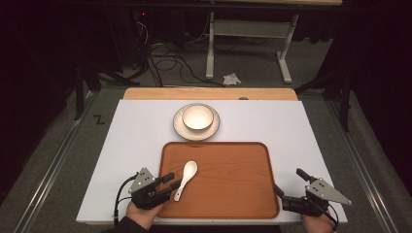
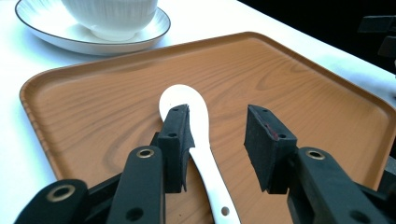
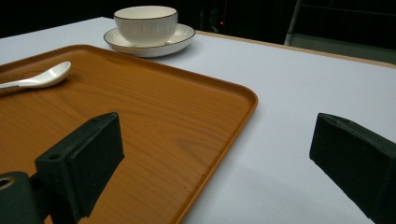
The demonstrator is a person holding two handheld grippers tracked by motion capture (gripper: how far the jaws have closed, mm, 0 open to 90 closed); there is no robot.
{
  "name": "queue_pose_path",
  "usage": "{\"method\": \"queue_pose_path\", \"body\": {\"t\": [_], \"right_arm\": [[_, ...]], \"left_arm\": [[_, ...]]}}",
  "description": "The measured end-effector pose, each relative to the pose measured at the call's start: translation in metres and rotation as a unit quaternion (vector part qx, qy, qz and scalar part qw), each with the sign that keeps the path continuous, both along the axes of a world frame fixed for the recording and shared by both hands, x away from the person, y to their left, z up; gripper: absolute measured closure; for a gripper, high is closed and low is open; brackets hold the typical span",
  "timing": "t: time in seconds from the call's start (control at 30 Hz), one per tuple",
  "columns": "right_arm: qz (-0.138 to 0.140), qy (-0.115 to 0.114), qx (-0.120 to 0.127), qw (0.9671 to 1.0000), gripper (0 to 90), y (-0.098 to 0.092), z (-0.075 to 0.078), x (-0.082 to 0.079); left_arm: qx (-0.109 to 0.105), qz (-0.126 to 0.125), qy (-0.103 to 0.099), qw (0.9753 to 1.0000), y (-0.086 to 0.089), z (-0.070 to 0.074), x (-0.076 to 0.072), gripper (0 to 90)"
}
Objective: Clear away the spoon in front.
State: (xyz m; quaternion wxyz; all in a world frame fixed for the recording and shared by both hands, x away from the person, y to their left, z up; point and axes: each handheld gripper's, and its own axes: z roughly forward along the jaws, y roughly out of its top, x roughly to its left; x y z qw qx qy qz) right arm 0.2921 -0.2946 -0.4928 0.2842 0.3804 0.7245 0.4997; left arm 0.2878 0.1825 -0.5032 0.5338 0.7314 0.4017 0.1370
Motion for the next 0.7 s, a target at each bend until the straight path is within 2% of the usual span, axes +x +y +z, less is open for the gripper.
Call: {"method": "queue_pose_path", "body": {"t": [0.1, 0.2, 0.27, 0.3, 0.33, 0.37, 0.4, 0.5, 0.63, 0.67, 0.7], "right_arm": [[0.0, 0.0, 0.0, 1.0, 3.5, 0.0, 0.0, 0.0], [0.0, 0.001, 0.0, 1.0, 3.5, 0.0, 0.0, 0.0], [0.0, 0.0, 0.0, 1.0, 3.5, 0.0, 0.0, 0.0], [0.0, 0.0, 0.0, 1.0, 3.5, 0.0, 0.0, 0.0], [0.001, -0.001, -0.001, 1.0, 3.5, 0.0, 0.0, 0.0], [0.001, -0.001, 0.0, 1.0, 3.5, 0.0, 0.0, 0.0], [0.001, -0.001, 0.0, 1.0, 3.5, 0.0, 0.0, 0.0], [0.0, 0.0, 0.0, 1.0, 3.5, 0.0, 0.0, 0.0], [0.001, 0.0, 0.0, 1.0, 3.5, 0.0, 0.0, 0.0], [0.002, -0.001, 0.0, 1.0, 3.5, 0.0, 0.0, 0.001], [0.003, -0.001, 0.0, 1.0, 3.5, 0.0, 0.0, 0.001]], "left_arm": [[0.003, -0.001, 0.005, 1.0, -0.001, -0.001, 0.0, 60.1], [0.014, -0.008, 0.013, 0.9998, -0.005, -0.001, -0.001, 60.6], [0.02, -0.014, 0.015, 0.9996, -0.006, -0.001, -0.001, 66.5], [0.025, -0.018, 0.017, 0.9994, -0.008, -0.001, -0.001, 66.5], [0.036, -0.026, 0.022, 0.9988, -0.01, 0.0, -0.002, 73.7], [0.036, -0.026, 0.022, 0.9988, -0.01, 0.0, -0.002, 78.1], [0.042, -0.031, 0.022, 0.9984, -0.011, -0.001, -0.002, 78.1], [0.066, -0.028, 0.029, 0.997, -0.013, -0.001, -0.003, 89.9], [0.094, -0.005, 0.052, 0.9942, -0.01, -0.005, 0.001, 90.0], [0.107, -0.001, 0.066, 0.992, -0.009, -0.007, 0.002, 90.0], [0.114, 0.001, 0.068, 0.9912, -0.01, -0.008, 0.001, 90.0]]}}
